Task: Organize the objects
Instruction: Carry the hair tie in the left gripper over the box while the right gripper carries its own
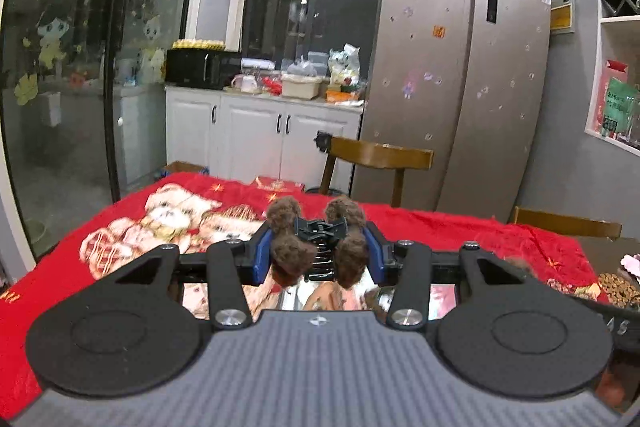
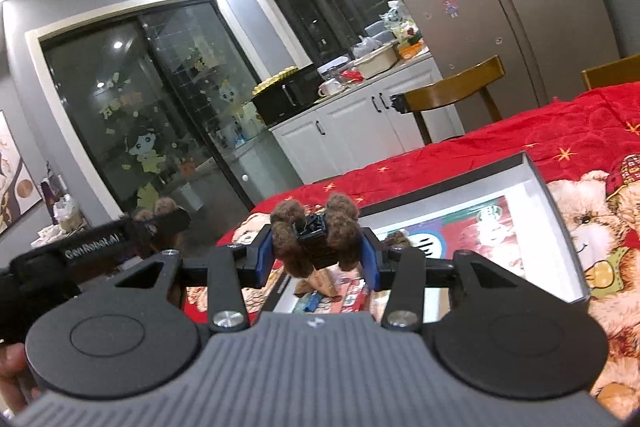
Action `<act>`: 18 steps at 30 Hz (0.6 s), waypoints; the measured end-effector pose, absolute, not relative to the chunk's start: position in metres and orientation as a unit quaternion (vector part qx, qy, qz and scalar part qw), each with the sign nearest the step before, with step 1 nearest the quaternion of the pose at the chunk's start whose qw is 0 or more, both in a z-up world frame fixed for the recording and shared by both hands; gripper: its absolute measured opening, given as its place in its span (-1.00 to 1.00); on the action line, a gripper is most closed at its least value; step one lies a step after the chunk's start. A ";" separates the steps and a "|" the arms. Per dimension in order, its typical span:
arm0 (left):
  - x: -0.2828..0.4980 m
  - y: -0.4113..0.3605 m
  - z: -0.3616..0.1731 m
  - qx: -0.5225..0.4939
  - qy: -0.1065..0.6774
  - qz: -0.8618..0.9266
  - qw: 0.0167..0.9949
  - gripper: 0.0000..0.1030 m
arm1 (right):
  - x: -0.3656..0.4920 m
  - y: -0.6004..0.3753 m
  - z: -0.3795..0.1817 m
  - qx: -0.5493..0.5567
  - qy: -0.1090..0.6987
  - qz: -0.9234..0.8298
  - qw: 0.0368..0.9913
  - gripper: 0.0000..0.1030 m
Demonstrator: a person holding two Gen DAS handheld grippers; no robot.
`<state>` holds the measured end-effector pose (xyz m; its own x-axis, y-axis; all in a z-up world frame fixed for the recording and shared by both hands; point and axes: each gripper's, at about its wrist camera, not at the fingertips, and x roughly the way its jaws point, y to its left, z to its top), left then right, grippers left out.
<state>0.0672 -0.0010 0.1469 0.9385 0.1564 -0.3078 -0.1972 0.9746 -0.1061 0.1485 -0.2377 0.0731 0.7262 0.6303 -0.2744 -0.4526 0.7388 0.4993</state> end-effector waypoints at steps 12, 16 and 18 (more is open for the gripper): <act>0.108 -0.019 0.124 -0.054 0.153 0.048 0.986 0.01 | 0.171 -0.260 0.066 0.212 0.215 0.245 0.921 -0.08; 0.123 -0.010 0.124 -0.065 0.155 0.028 0.985 0.01 | 0.173 -0.266 0.070 0.208 0.203 0.231 0.929 -0.08; 0.128 -0.007 0.122 -0.073 0.157 0.009 0.985 0.01 | 0.172 -0.270 0.072 0.198 0.198 0.218 0.935 -0.07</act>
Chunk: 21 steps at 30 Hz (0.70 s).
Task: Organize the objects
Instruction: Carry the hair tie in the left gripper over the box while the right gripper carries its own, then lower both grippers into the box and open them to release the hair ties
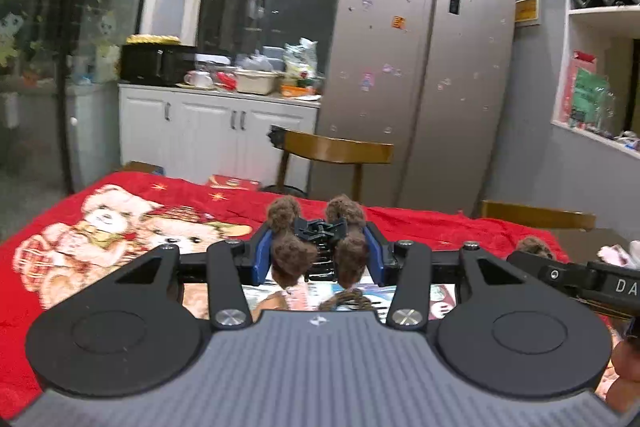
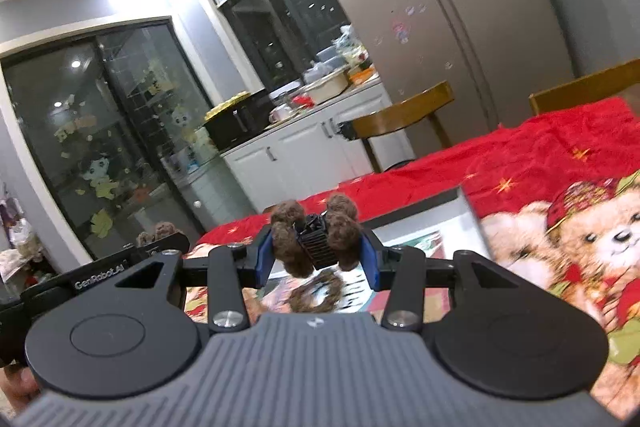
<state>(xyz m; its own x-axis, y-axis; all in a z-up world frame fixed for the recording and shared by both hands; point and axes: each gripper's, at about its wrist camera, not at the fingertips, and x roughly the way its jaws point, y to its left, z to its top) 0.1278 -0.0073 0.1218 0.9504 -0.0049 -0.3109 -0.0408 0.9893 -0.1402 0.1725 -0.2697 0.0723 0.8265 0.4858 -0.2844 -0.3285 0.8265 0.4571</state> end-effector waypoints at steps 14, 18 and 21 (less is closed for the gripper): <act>0.159 -0.046 0.040 -0.054 0.227 -0.057 0.971 0.01 | 0.199 -0.266 0.042 0.188 0.275 0.169 0.928 -0.08; 0.159 -0.049 0.030 -0.053 0.224 -0.050 0.972 0.01 | 0.203 -0.264 0.036 0.184 0.288 0.168 0.925 -0.07; 0.157 -0.051 0.027 -0.044 0.215 -0.045 0.975 0.01 | 0.203 -0.261 0.033 0.181 0.293 0.170 0.923 -0.08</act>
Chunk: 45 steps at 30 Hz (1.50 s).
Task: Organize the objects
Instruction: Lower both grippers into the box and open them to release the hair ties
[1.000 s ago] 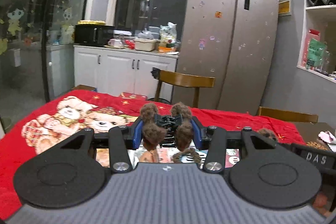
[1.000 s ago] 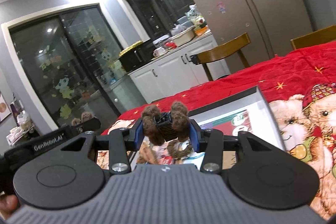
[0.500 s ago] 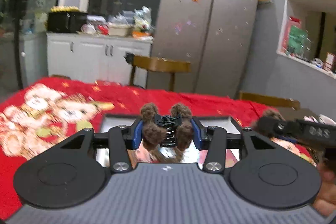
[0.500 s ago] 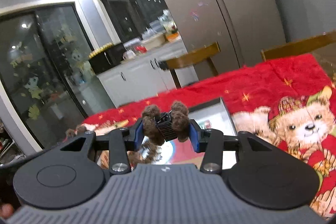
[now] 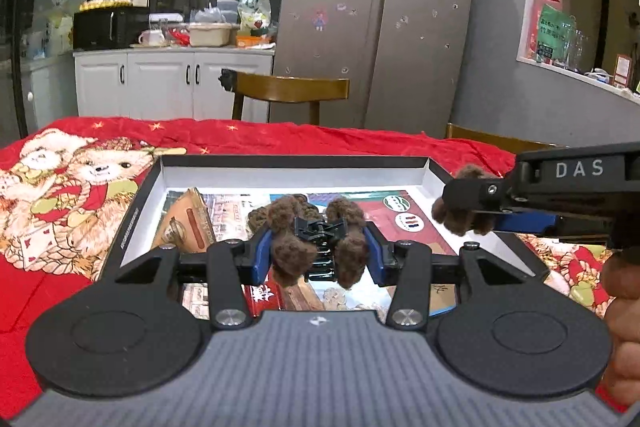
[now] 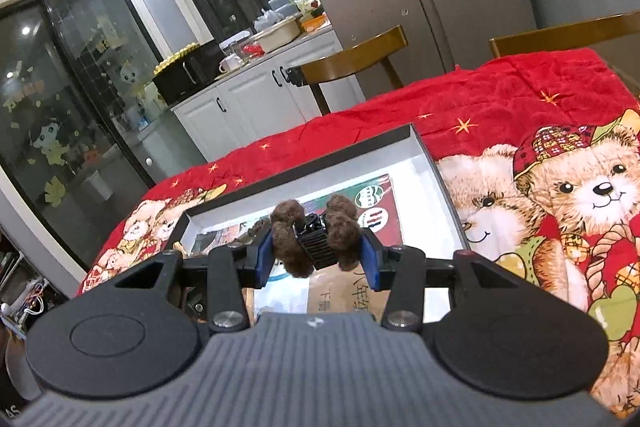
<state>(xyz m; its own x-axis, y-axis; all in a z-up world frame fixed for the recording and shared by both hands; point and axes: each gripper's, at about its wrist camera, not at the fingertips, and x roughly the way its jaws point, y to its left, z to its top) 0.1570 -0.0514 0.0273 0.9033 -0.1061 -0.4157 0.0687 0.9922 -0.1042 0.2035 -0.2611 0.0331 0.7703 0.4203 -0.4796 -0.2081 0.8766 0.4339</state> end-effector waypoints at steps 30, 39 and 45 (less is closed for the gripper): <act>0.161 -0.065 0.008 -0.012 0.209 -0.043 0.977 0.01 | 0.208 -0.244 0.020 0.098 0.333 0.152 0.925 -0.07; 0.173 -0.064 0.004 -0.024 0.229 -0.056 0.972 0.01 | 0.212 -0.246 0.015 0.091 0.345 0.136 0.924 -0.07; 0.178 -0.062 0.000 -0.027 0.243 -0.067 0.967 0.02 | 0.213 -0.245 0.013 0.091 0.350 0.138 0.922 -0.07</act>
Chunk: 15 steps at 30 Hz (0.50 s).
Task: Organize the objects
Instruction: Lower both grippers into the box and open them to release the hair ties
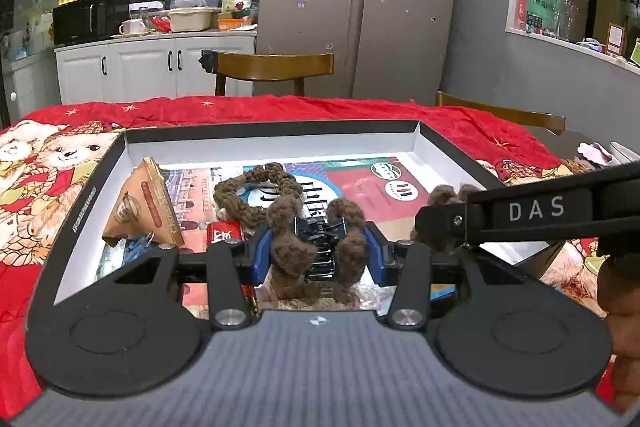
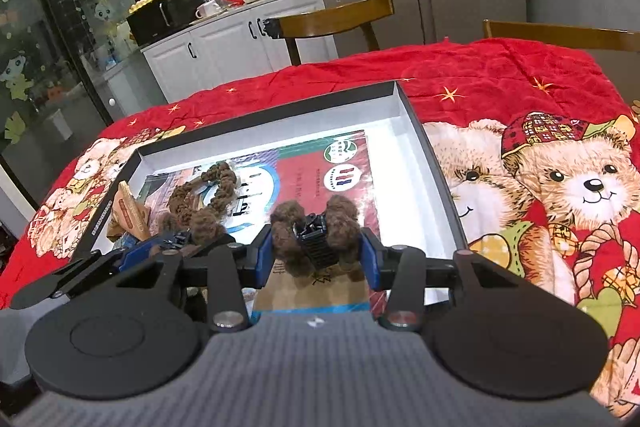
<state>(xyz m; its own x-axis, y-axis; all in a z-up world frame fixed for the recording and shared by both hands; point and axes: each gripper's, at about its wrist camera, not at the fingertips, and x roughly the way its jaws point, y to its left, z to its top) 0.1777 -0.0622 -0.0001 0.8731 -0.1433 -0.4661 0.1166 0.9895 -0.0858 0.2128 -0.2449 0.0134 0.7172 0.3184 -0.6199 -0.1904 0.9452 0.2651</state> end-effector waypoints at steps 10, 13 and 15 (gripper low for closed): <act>0.187 -0.058 -0.003 -0.050 0.267 -0.067 0.960 0.03 | 0.212 -0.243 0.014 0.098 0.360 0.138 0.917 -0.07; 0.190 -0.053 -0.004 -0.064 0.278 -0.071 0.956 0.03 | 0.213 -0.245 0.014 0.100 0.361 0.141 0.916 -0.06; 0.190 -0.051 -0.004 -0.069 0.277 -0.072 0.956 0.03 | 0.214 -0.245 0.014 0.100 0.361 0.143 0.916 -0.05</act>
<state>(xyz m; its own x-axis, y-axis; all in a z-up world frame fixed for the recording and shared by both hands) 0.1902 -0.0513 -0.0043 0.8362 -0.1764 -0.5193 0.0999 0.9800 -0.1720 0.2137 -0.2448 0.0140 0.6981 0.3332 -0.6337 -0.1894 0.9395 0.2854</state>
